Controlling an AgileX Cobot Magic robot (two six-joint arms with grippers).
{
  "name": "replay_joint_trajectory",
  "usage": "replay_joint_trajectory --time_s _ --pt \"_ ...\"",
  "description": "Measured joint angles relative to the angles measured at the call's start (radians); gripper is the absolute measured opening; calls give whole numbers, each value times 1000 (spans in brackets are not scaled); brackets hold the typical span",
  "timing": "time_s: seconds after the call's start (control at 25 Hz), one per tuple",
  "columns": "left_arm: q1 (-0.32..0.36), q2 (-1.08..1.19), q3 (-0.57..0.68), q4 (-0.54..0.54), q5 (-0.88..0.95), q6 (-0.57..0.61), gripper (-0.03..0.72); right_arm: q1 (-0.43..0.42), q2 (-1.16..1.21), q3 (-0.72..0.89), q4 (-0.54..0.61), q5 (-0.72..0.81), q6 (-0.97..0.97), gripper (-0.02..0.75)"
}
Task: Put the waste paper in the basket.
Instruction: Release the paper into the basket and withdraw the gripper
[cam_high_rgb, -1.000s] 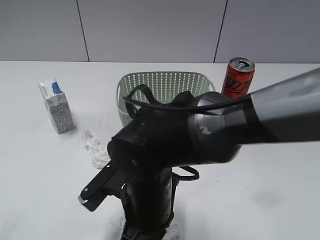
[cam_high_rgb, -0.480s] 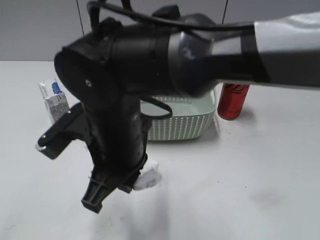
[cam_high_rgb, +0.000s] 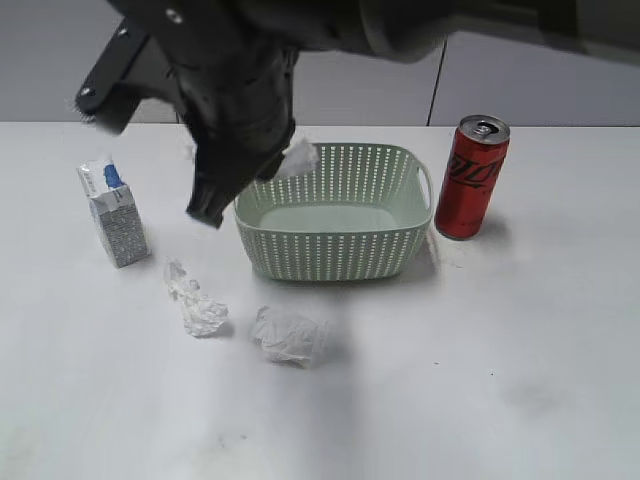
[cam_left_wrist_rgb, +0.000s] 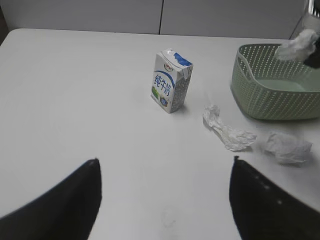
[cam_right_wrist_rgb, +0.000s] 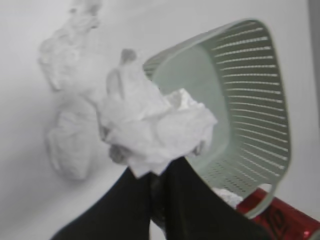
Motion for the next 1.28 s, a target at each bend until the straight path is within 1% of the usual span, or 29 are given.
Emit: replay_joint_trajectory --time_s 0.12,0.2,0.36,0.52,0.68,0.8,0.96,1.28 --pt "0 0 0 0 0 0 591 -54 0 -10 -80 -26 38 13" --pt "0 0 0 0 0 0 591 -107 0 -10 -102 -48 66 13" --pt "0 0 0 0 0 0 591 -209 0 -10 -113 -123 120 13" --pt "0 0 0 0 0 0 591 -279 0 -10 -116 -192 166 11" --pt "0 0 0 0 0 0 591 -309 0 -10 -73 -231 176 11" --pt "0 0 0 0 0 0 591 -312 0 -8 -34 -262 178 11" --pt "0 0 0 0 0 0 591 -312 10 2 -12 -302 179 10" --pt "0 0 0 0 0 0 591 -312 109 5 59 -285 184 13"
